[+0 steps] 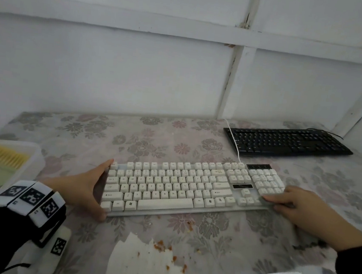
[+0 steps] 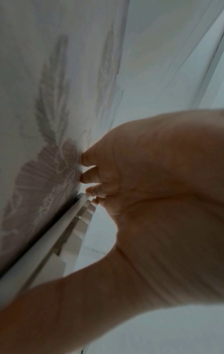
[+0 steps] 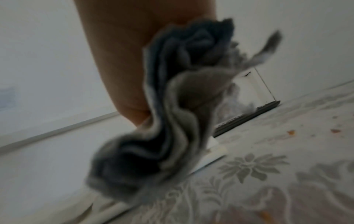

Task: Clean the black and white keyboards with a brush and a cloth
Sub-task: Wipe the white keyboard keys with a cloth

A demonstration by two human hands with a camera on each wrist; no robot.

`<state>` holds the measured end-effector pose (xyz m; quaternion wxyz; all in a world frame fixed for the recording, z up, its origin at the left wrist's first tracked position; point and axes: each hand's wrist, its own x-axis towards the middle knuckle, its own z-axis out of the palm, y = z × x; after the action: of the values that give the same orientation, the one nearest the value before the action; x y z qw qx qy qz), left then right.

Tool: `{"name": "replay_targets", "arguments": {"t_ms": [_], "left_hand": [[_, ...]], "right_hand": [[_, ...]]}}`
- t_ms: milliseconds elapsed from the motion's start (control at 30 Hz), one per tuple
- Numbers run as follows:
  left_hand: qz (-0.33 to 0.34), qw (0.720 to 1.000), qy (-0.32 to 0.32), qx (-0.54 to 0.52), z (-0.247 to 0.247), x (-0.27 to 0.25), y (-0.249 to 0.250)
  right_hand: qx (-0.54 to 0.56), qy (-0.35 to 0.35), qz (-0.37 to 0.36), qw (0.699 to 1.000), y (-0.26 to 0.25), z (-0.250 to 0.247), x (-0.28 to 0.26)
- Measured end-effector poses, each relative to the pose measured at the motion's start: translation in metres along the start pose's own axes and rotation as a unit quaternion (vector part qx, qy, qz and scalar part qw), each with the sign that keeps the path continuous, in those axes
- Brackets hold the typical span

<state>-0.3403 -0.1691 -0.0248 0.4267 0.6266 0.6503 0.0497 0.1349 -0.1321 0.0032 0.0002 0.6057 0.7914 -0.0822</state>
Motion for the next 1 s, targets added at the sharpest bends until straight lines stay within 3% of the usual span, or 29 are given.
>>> {"name": "replay_targets", "arguments": {"t_ms": [167,300,633,833,1000], "left_hand": [[0.003,1.0,0.001,0.0,0.0,0.002,-0.003],[0.001,1.0,0.009,0.013,0.0,0.003,-0.004],[-0.001,1.0,0.013,0.026,0.0,0.004,-0.006],[0.009,1.0,0.011,0.005,0.001,0.005,-0.009],[0.013,1.0,0.009,0.011,0.001,0.006,-0.008]], "right_hand": [[0.042,0.051,0.021,0.998,0.008,-0.012,-0.004],[0.017,0.011,-0.005,1.0,0.013,0.003,-0.005],[0.03,0.024,0.016,0.999,0.036,0.001,-0.003],[0.059,0.021,0.043,0.997,0.052,-0.001,-0.006],[0.003,0.016,0.109,0.994,0.068,-0.009,-0.006]]}}
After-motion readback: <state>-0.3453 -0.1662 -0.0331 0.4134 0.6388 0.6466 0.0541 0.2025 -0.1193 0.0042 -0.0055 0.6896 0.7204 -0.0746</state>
